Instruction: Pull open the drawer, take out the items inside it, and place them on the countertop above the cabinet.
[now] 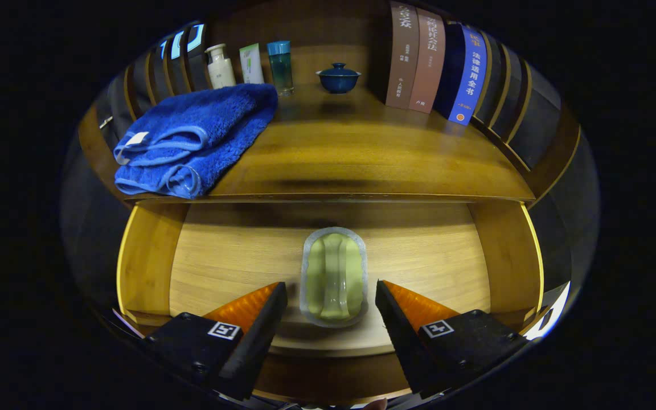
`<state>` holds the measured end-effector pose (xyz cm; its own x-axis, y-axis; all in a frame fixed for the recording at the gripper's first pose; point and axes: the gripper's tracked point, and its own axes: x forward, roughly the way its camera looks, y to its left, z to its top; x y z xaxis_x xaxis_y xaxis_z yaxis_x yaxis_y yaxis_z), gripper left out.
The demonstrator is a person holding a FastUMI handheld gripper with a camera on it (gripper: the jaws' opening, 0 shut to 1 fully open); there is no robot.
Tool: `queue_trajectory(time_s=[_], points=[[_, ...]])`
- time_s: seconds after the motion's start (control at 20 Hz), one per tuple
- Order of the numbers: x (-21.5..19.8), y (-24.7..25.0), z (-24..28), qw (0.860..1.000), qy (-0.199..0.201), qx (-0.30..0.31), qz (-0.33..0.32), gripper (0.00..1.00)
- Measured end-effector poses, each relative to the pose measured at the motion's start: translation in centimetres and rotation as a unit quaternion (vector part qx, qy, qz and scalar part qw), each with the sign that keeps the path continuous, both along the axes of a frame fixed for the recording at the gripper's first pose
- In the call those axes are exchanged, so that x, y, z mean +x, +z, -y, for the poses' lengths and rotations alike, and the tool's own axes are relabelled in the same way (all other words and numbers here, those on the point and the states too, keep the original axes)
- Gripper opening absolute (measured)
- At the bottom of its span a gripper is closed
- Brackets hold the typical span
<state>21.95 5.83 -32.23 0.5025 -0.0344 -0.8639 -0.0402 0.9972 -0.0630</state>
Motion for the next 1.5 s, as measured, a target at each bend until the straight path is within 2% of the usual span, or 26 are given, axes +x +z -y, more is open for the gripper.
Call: queue_trajectory(time_s=[0.05, 0.3, 0.4, 0.5, 0.7, 1.15, 1.35, 1.5], points=[[0.0, -0.2, 0.0, 1.000, 0.001, 0.000, -0.004, 0.98], [0.3, -1.4, 0.4, 1.000, -0.023, 0.019, -0.005, 0.27], [0.3, -1.0, 0.6, 1.000, -0.022, 0.021, 0.002, 0.27], [0.6, -1.4, 0.7, 0.999, -0.022, 0.024, 0.007, 0.17], [-0.2, 0.4, 1.0, 0.999, -0.019, 0.029, 0.027, 0.17], [-4.7, 9.3, 0.2, 0.994, 0.000, 0.044, 0.099, 0.17], [-2.3, 13.1, -0.7, 0.992, 0.015, 0.049, 0.113, 0.17], [1.7, 14.6, -0.8, 0.992, 0.015, 0.042, 0.116, 0.17]])
